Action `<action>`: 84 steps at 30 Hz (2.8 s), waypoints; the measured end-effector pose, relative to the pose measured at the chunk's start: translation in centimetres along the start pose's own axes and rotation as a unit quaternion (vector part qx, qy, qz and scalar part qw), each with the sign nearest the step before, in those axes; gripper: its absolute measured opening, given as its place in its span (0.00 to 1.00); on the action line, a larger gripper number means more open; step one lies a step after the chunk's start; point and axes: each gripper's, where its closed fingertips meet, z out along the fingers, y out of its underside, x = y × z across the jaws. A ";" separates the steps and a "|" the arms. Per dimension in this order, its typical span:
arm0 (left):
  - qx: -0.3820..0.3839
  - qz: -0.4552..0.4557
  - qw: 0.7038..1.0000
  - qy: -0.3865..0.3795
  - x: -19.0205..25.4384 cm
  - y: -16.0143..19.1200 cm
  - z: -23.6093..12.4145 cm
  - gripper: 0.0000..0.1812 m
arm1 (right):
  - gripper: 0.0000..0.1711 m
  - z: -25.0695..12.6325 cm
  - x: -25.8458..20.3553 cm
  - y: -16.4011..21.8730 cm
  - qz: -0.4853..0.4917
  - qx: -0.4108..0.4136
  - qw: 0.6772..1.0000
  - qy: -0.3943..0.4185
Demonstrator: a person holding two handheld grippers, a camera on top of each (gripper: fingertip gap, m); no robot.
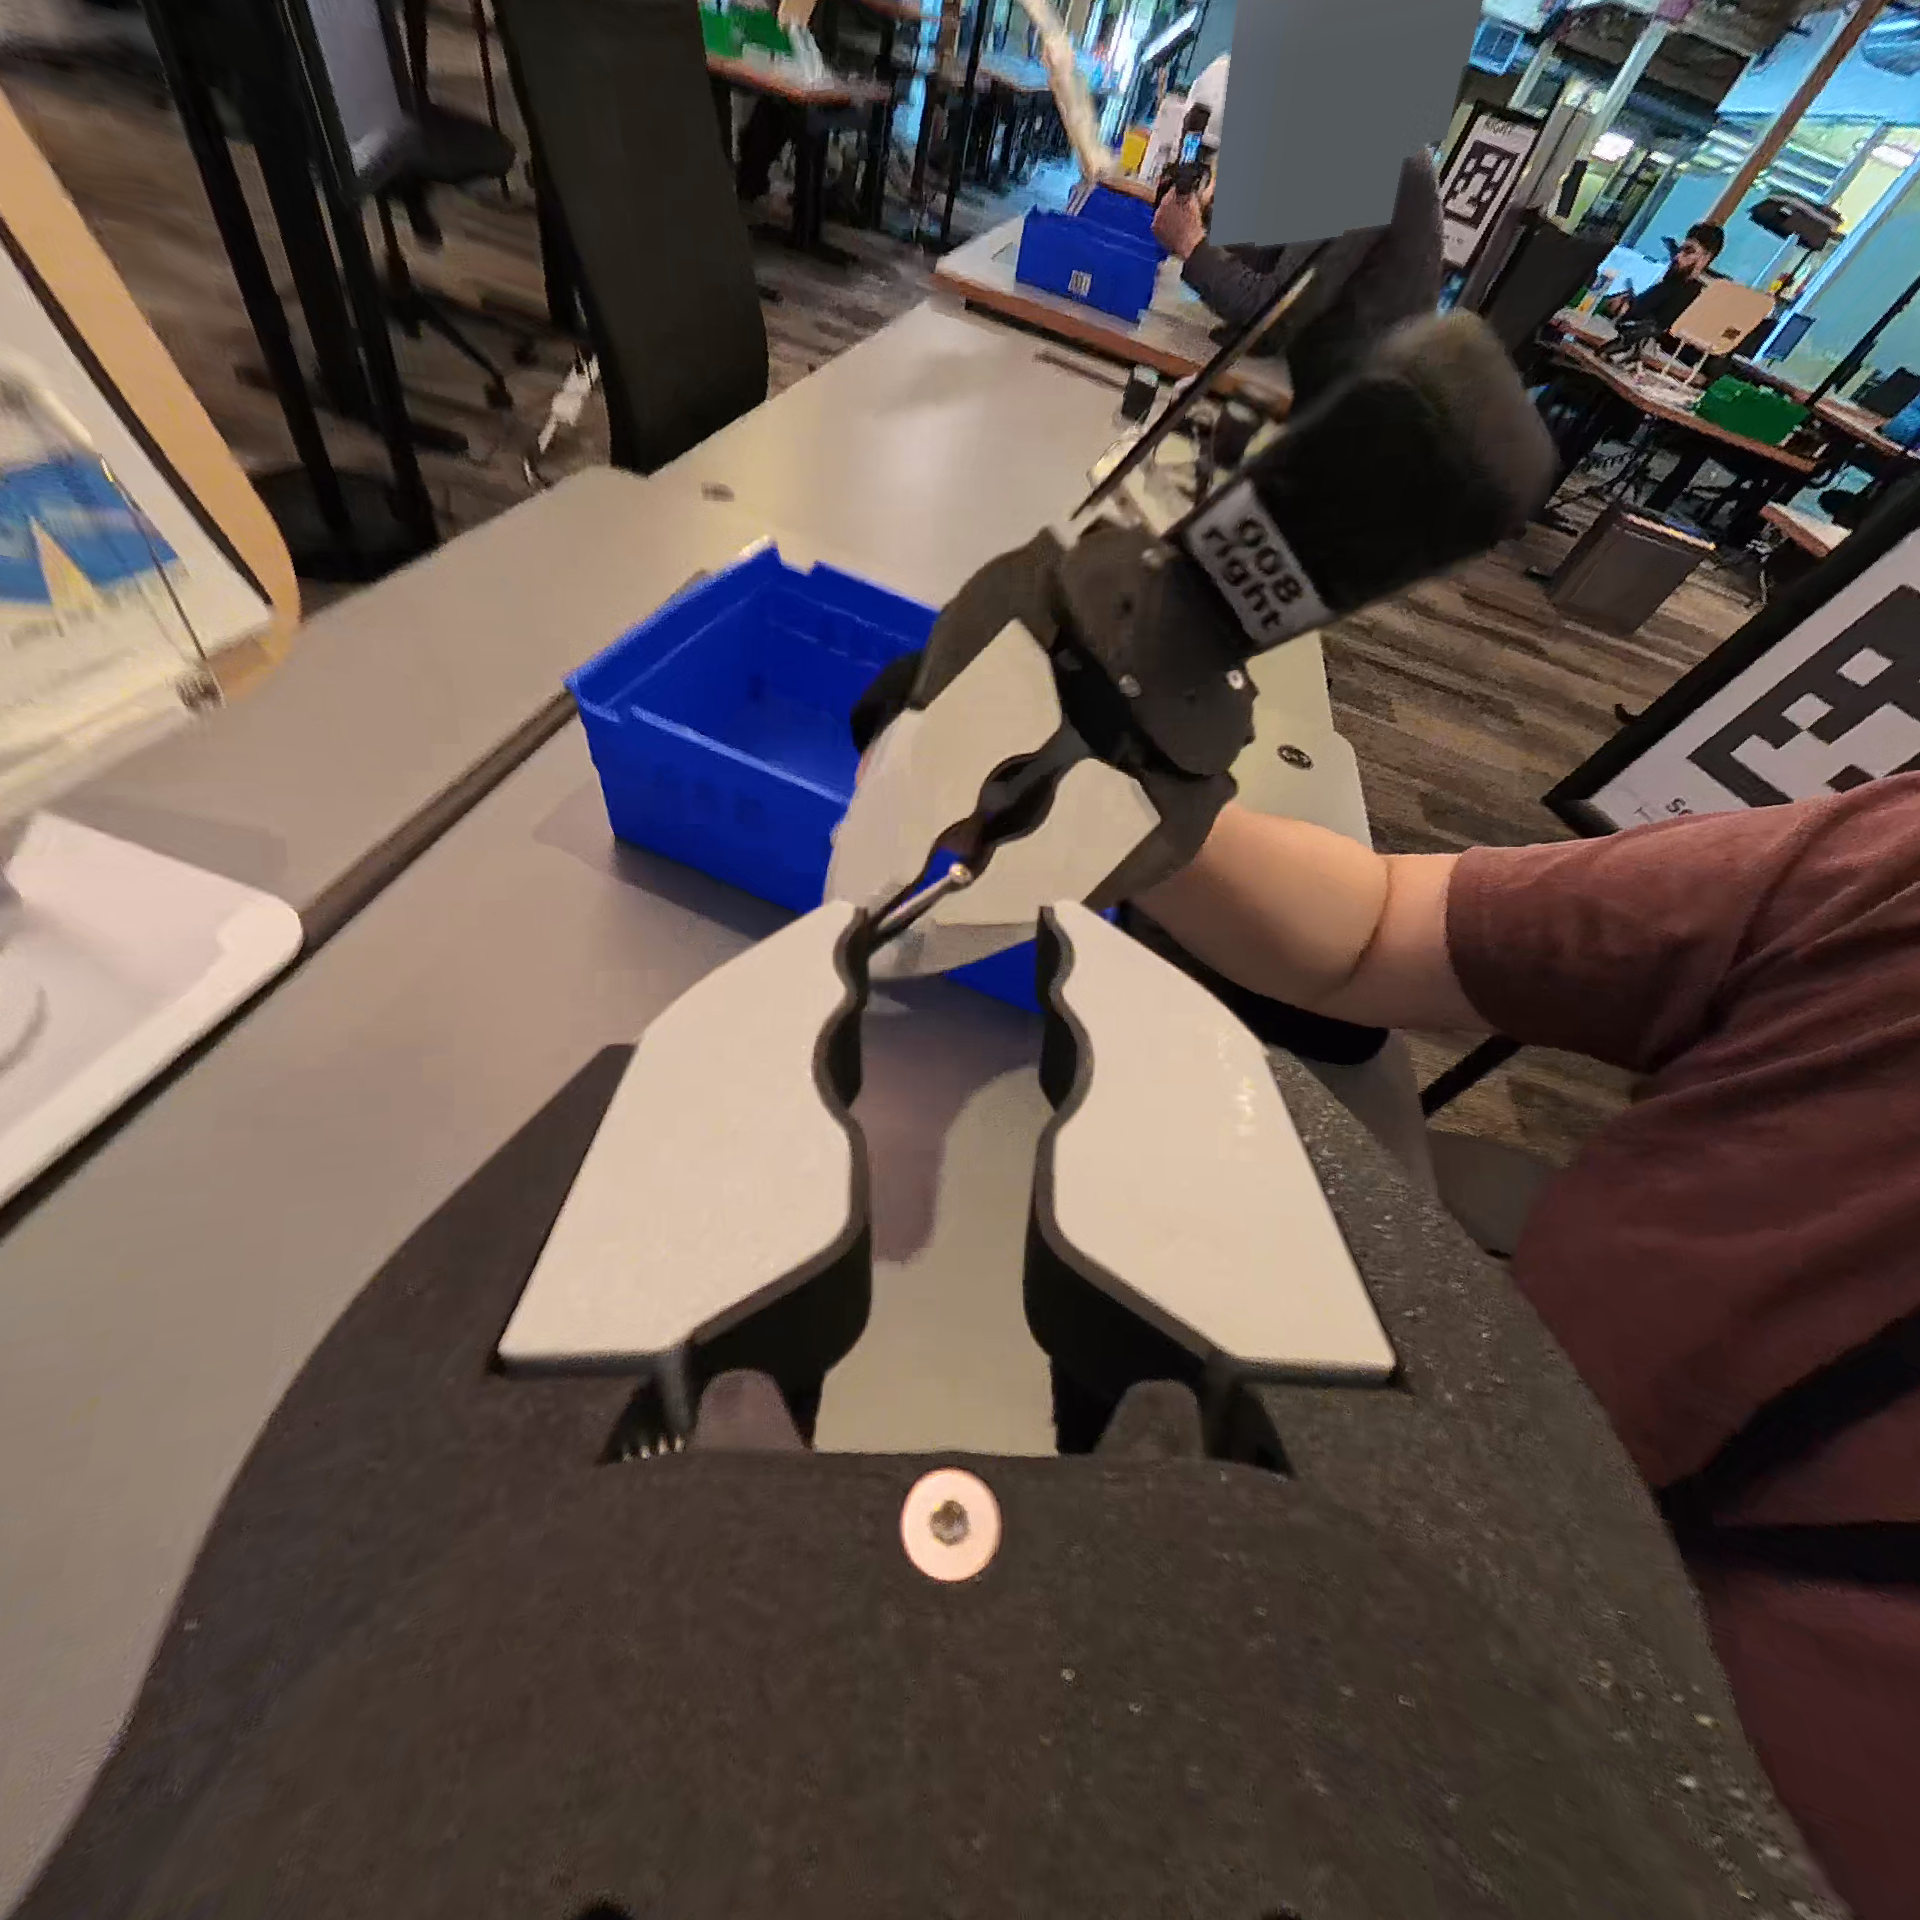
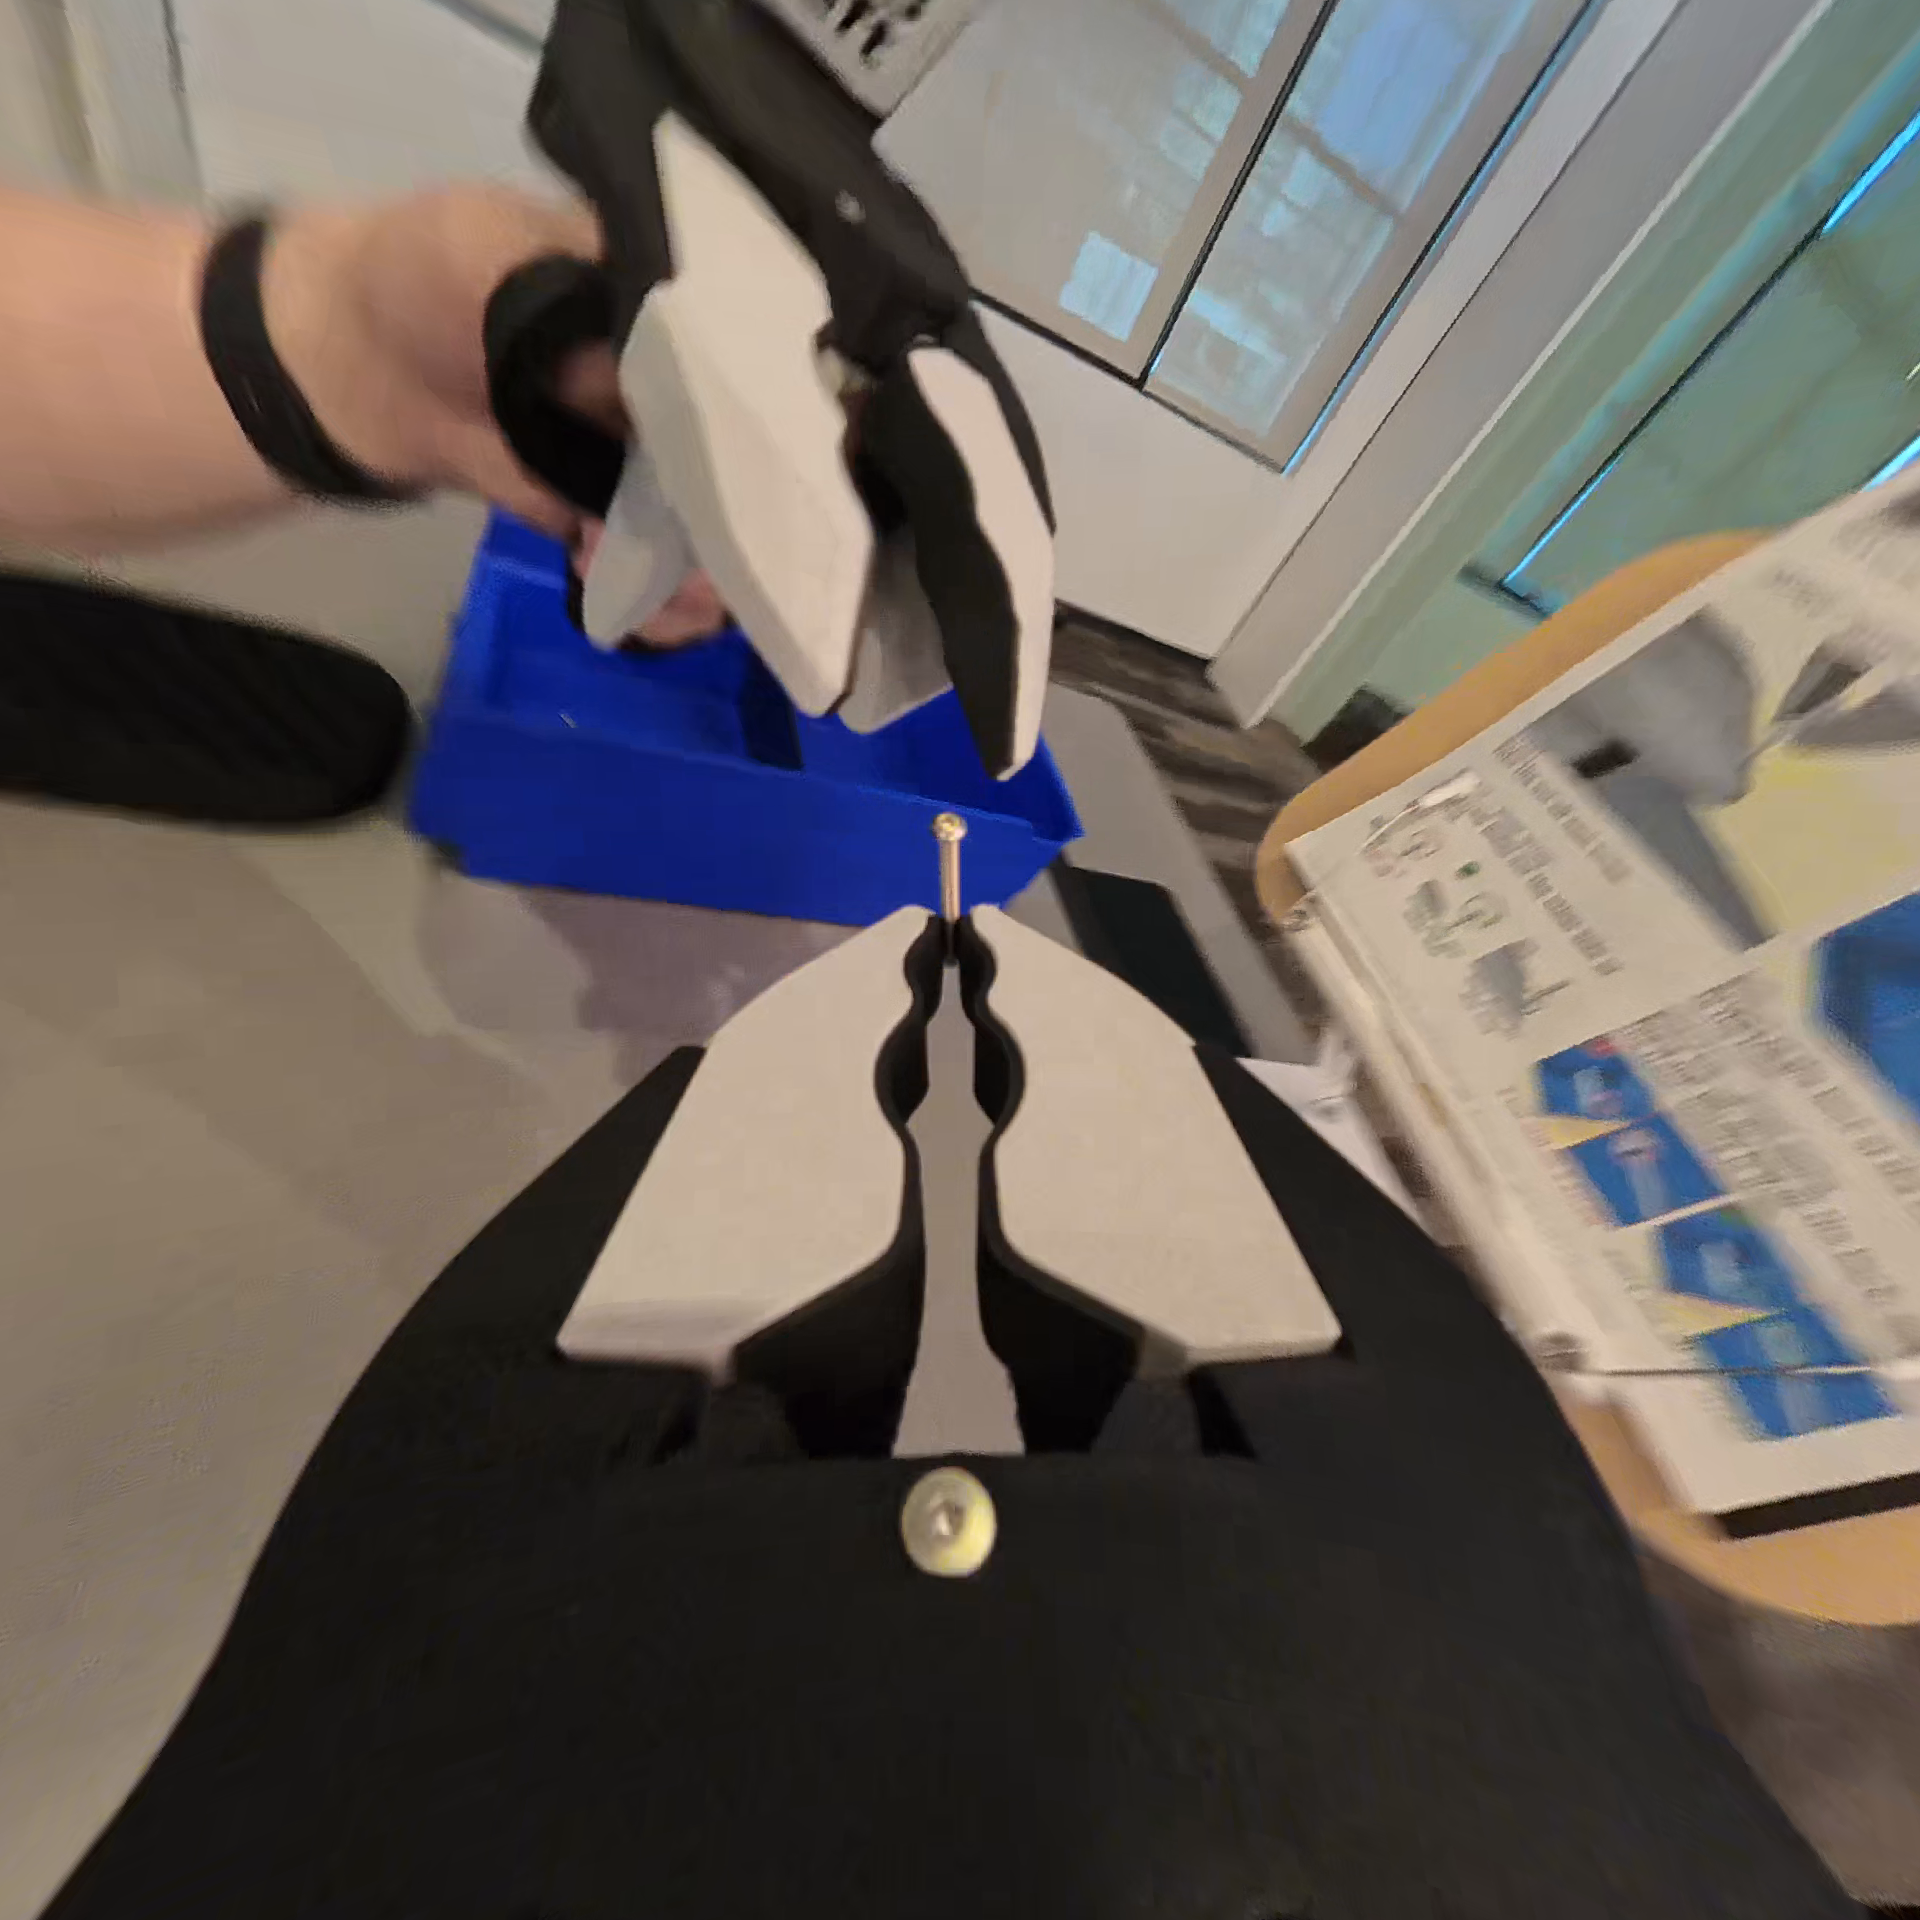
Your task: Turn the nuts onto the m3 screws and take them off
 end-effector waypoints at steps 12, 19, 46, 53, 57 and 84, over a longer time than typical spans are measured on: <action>-0.073 -0.237 0.967 0.064 1.8 2.2 1.3 0.15 | 0.02 -1.1 -0.8 -0.5 -0.366 0.011 0.920 0.136; -0.061 -0.320 0.941 0.088 1.5 2.3 1.5 0.13 | 0.02 -1.5 -0.9 -1.3 -0.456 0.004 0.869 0.193; -0.049 -0.396 0.903 0.156 1.5 3.1 2.1 0.01 | 0.07 -0.5 -1.6 -1.5 -0.476 -0.002 0.852 0.220; 0.002 -0.290 0.946 0.142 1.5 1.6 0.5 0.01 | 0.16 -0.1 -0.2 -0.8 -0.399 -0.013 0.891 0.216; 0.061 -0.196 0.972 0.111 1.1 0.3 -0.8 0.01 | 0.16 0.3 0.7 0.2 -0.288 -0.016 0.940 0.181; 0.116 0.073 0.972 -0.191 -3.9 -1.2 -11.9 0.01 | 0.08 -1.3 -7.3 19.2 0.071 -0.531 0.828 -0.165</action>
